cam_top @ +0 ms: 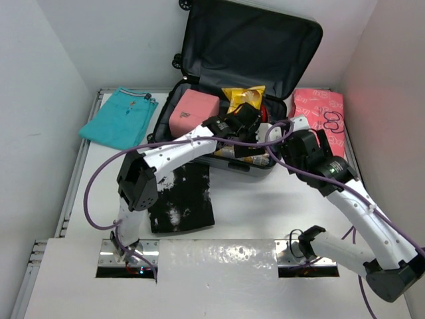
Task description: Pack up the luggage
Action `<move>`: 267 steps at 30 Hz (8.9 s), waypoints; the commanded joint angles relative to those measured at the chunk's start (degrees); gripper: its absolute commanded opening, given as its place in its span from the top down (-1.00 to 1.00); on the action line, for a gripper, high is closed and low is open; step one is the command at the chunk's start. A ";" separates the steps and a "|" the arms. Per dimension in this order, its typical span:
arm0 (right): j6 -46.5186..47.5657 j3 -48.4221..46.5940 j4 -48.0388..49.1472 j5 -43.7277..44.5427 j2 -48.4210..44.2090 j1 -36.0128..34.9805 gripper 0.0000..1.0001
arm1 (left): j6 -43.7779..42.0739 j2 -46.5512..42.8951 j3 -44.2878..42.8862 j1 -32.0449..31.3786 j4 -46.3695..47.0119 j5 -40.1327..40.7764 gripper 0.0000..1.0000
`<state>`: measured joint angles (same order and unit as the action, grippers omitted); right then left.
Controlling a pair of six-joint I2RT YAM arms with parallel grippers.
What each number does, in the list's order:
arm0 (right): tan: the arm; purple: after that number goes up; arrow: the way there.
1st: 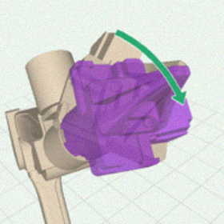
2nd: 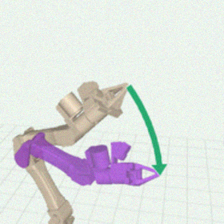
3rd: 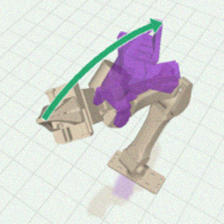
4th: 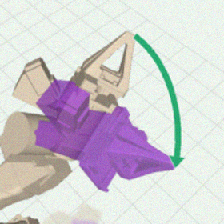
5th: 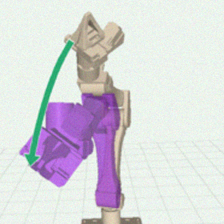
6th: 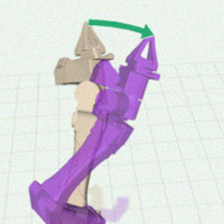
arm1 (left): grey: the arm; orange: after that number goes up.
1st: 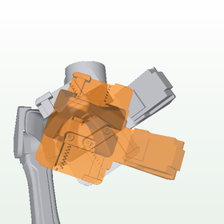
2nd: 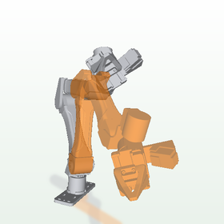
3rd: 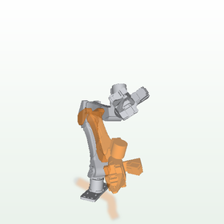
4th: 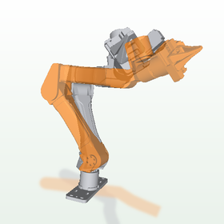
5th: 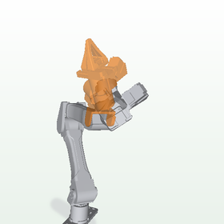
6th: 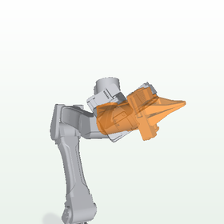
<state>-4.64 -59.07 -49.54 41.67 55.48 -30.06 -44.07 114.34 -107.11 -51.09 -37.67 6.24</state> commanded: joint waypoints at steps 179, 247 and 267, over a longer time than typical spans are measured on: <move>-19.96 -29.25 29.23 -47.91 46.19 18.46 1.00 | 59.81 2.20 -18.57 29.02 12.71 -17.05 -0.01; -9.86 -28.65 14.65 -49.93 30.82 3.35 -0.30 | 81.43 10.73 22.02 77.81 11.83 -13.62 0.47; -12.92 -21.00 21.58 -45.63 37.31 -18.95 -0.30 | 62.98 -19.57 54.44 79.83 -7.31 -7.30 1.00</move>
<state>-15.22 -80.49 -32.18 -4.91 90.19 -44.82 26.48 98.85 -57.06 28.27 -32.01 -4.78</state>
